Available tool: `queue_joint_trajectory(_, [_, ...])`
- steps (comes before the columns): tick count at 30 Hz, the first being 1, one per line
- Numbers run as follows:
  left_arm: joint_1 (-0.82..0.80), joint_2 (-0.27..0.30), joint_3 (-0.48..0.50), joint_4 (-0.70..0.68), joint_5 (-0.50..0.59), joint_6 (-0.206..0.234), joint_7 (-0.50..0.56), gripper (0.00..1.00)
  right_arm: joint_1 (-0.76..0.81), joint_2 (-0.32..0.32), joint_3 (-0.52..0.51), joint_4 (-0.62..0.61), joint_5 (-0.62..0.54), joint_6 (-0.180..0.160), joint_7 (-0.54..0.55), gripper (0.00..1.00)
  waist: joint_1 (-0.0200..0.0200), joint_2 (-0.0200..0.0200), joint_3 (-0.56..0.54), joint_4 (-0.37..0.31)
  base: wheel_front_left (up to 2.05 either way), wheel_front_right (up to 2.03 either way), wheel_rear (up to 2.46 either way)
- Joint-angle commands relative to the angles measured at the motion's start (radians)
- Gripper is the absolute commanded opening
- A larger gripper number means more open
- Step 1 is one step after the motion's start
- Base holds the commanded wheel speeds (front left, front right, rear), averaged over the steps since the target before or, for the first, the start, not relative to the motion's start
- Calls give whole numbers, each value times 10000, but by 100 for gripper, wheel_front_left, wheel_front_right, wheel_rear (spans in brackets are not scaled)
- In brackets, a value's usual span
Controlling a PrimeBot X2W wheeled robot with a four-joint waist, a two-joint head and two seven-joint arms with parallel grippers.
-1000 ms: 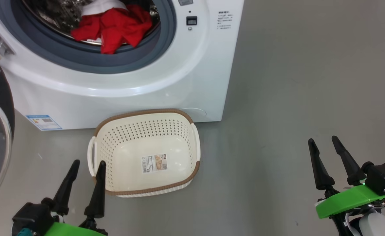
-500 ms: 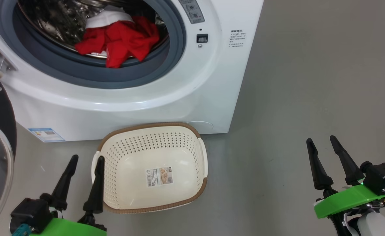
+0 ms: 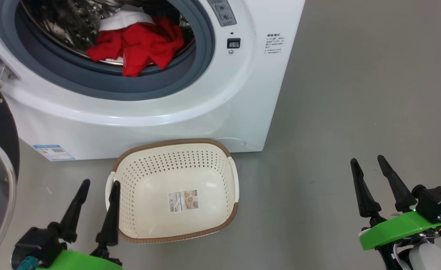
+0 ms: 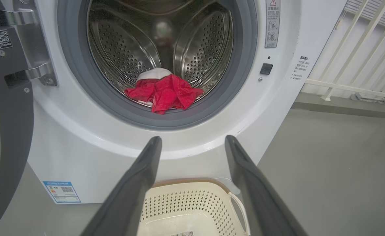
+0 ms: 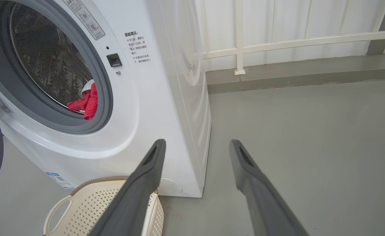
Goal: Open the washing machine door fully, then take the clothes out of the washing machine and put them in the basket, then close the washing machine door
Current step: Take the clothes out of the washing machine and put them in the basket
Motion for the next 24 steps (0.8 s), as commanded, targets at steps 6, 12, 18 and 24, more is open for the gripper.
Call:
queue_joint_trajectory(6, [-602,143,212,142,296,-56,-49,100,-282,-34,281,-249,-9,62,-65,100,0,0,251,-74,0,0,0])
queue_joint_trajectory(12, [-1904,182,46,938,610,-56,-49,100,-487,31,334,-306,-3,62,-65,100,0,0,784,-177,0,0,0])
queue_joint_trajectory(18, [-4044,261,-323,2340,938,-56,-49,100,-804,148,396,-367,7,62,-65,100,0,0,1510,-366,0,0,0])
queue_joint_trajectory(24, [-6572,391,-707,4266,1130,-56,-49,100,-1215,348,533,-448,34,62,-65,100,0,0,2336,-702,0,0,0])
